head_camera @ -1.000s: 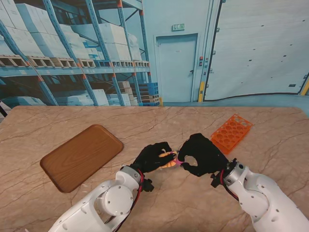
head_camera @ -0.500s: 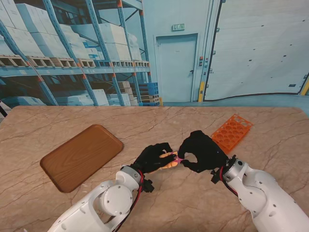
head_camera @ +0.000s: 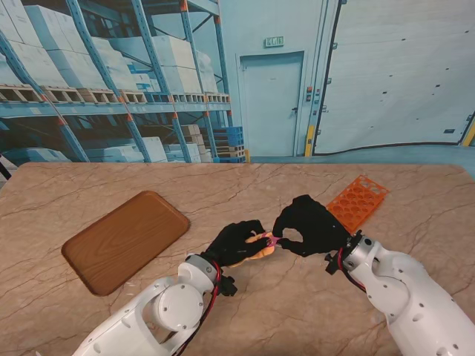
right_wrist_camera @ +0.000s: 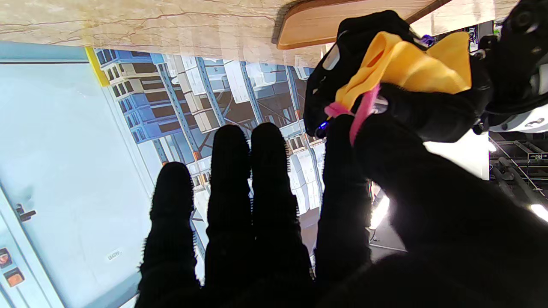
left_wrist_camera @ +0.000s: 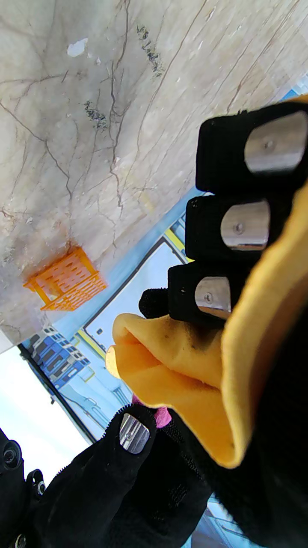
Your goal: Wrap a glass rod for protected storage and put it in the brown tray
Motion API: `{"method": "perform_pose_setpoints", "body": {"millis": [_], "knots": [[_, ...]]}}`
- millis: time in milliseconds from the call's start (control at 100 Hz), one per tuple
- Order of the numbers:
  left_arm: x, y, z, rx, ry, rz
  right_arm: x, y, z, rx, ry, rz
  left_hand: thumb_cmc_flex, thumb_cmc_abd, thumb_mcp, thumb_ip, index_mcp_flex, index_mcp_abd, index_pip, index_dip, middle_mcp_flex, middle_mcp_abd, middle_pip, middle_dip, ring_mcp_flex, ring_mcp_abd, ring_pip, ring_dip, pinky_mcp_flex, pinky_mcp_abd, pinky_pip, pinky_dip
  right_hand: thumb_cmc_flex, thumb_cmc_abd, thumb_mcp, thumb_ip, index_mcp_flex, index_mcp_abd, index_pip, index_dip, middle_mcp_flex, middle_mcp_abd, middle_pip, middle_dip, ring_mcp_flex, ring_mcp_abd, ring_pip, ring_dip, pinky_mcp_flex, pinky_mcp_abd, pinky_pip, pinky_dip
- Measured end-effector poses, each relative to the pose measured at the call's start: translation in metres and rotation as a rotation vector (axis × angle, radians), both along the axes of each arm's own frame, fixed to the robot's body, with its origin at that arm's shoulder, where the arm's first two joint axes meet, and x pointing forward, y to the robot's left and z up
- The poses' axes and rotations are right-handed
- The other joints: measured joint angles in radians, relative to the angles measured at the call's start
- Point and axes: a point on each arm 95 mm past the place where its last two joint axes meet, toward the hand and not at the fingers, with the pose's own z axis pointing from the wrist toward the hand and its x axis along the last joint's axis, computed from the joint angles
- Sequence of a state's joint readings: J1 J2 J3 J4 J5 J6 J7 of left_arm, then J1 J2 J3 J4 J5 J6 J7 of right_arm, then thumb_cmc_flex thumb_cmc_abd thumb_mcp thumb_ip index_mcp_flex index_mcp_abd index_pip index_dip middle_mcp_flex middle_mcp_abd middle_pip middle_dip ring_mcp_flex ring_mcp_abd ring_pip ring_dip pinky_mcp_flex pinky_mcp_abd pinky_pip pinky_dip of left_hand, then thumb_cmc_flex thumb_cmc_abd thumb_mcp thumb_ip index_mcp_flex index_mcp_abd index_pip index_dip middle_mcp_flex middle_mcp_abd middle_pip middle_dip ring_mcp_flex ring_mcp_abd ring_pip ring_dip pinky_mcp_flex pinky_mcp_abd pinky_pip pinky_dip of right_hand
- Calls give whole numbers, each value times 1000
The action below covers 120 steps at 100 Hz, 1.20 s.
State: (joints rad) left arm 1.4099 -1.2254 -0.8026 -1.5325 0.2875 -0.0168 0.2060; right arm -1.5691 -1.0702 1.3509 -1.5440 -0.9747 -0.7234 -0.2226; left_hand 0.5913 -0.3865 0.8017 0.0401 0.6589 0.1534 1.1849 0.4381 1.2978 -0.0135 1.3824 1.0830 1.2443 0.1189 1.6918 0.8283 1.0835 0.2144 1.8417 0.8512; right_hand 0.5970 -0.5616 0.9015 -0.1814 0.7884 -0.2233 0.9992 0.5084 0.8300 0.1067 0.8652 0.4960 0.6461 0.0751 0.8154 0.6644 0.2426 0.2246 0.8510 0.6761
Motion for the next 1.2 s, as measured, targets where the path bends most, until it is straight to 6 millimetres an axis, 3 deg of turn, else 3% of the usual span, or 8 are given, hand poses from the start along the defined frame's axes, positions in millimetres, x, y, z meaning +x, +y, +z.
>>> {"method": "perform_pose_setpoints", "body": {"millis": [340, 500, 1200], "knots": [[0, 0, 1, -1, 4, -3, 5, 0, 1, -4, 8, -3, 0, 0, 26, 0, 13, 0, 0, 0, 0, -1, 0, 0, 0, 0, 1, 0, 0, 0, 0, 5, 1, 11, -27, 0, -10, -26, -3, 4, 0, -7, -12, -9, 0, -5, 0, 0, 0, 0, 0, 0], [-1, 0, 0, 1, 4, -6, 8, 0, 2, -10, 0, -6, 0, 0, 39, 20, 13, 0, 0, 0, 0, -2, 0, 0, 0, 0, 1, 0, 0, 0, 0, 5, 12, 13, -52, -9, -10, -41, -12, 9, 0, -9, -12, -9, 1, -6, 0, 0, 1, -1, 0, -1], [-2, 1, -2, 12, 12, -20, 21, 1, 2, -9, -14, -32, 2, 1, 76, 21, 13, 0, 11, 0, 0, -16, 11, 0, 0, -3, 2, 0, 2, -2, 0, 7, 12, 22, -78, -9, -20, -64, -12, 40, 1, -9, -13, -9, 7, -7, 0, 0, 2, -1, 10, -10]]}}
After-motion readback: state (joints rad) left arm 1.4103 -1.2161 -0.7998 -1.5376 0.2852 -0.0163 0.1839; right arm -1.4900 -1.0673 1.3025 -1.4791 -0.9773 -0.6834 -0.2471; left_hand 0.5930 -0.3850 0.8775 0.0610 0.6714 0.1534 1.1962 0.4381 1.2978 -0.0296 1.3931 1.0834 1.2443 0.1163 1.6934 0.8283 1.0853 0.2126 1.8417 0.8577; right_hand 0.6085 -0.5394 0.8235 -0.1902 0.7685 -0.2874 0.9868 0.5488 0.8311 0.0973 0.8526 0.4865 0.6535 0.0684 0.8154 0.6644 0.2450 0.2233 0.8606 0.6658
